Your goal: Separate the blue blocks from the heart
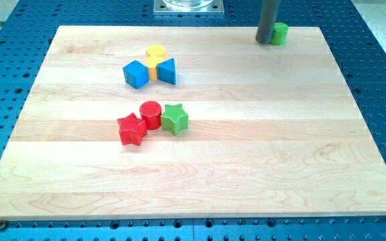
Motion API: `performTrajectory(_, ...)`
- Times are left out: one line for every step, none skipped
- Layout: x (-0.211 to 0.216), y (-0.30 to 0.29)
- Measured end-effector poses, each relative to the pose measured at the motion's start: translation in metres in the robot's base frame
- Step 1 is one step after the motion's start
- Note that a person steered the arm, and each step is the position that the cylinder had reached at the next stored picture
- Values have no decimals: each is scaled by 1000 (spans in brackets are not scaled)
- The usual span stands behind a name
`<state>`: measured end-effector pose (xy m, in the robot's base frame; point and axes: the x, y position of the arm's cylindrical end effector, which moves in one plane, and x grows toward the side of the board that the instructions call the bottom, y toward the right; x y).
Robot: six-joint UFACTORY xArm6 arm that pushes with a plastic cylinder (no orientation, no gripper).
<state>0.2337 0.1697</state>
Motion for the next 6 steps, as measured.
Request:
performTrajectory(53,-60)
performTrajectory(143,-138)
performTrajectory(156,-202)
performTrajectory(141,-246)
performTrajectory(104,-232)
performTrajectory(88,-252)
